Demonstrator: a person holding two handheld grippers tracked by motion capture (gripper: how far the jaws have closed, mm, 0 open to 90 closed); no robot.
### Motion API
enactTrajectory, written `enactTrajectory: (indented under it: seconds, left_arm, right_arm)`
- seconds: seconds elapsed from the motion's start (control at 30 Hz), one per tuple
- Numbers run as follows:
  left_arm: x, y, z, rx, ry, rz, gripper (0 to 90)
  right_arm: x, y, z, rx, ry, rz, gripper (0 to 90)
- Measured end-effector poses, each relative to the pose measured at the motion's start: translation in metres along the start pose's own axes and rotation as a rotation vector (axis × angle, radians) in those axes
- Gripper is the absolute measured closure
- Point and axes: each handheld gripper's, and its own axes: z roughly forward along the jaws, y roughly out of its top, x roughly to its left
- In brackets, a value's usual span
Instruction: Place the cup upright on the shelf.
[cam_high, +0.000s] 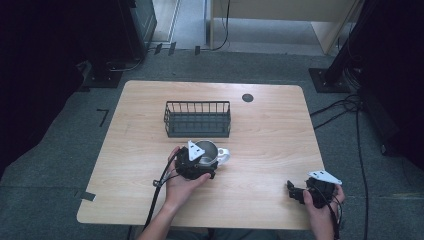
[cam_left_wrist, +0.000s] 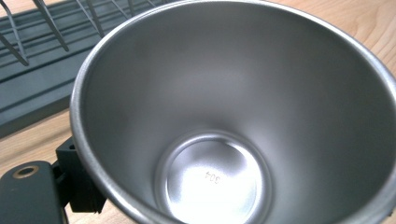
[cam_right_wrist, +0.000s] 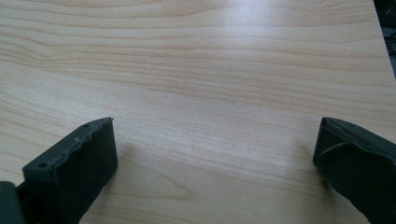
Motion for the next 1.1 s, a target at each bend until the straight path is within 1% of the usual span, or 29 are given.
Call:
enactTrajectory:
  seconds: [0.23,0.4,0.47,0.53,0.57,0.6,0.7,0.77,0.87,1.1]
  left_arm:
    - [0.014,0.007,-0.009,-0.013,-0.009,-0.024,8.3]
    - [0.026,0.016,-0.017,-0.031,-0.005,-0.035,8.3]
    - [0.03,0.02,-0.02,-0.033,0.005,-0.033,8.3]
    - [0.033,0.025,-0.023,-0.044,-0.001,-0.037,8.3]
    - [0.035,0.028,-0.024,-0.049,0.001,-0.04,8.3]
    - [0.036,0.031,-0.026,-0.05,0.004,-0.032,8.3]
    - [0.041,0.038,-0.03,-0.066,0.005,-0.04,8.3]
    - [0.044,0.044,-0.033,-0.068,0.007,-0.036,8.3]
    - [0.05,0.053,-0.037,-0.075,0.012,-0.042,8.3]
    - [0.068,0.075,-0.039,-0.087,0.037,-0.048,8.3]
  right_arm:
    - [0.0,0.0,0.0,0.0,0.0,0.001,0.0]
    - [0.0,0.0,0.0,0.0,0.0,0.001,0.0]
    - [0.0,0.0,0.0,0.0,0.0,0.001,0.0]
    - [0.0,0.0,0.0,0.0,0.0,0.003,0.0]
    - [0.0,0.0,0.0,0.0,0.0,0.003,0.0]
    - [0.0,0.0,0.0,0.0,0.0,0.003,0.0]
    - [0.0,0.0,0.0,0.0,0.0,0.002,0.0]
    - [0.0,0.0,0.0,0.0,0.0,0.003,0.0]
    - [0.0,0.0,0.0,0.0,0.0,0.003,0.0]
    - [0.0,0.0,0.0,0.001,0.0,0.003,0.0]
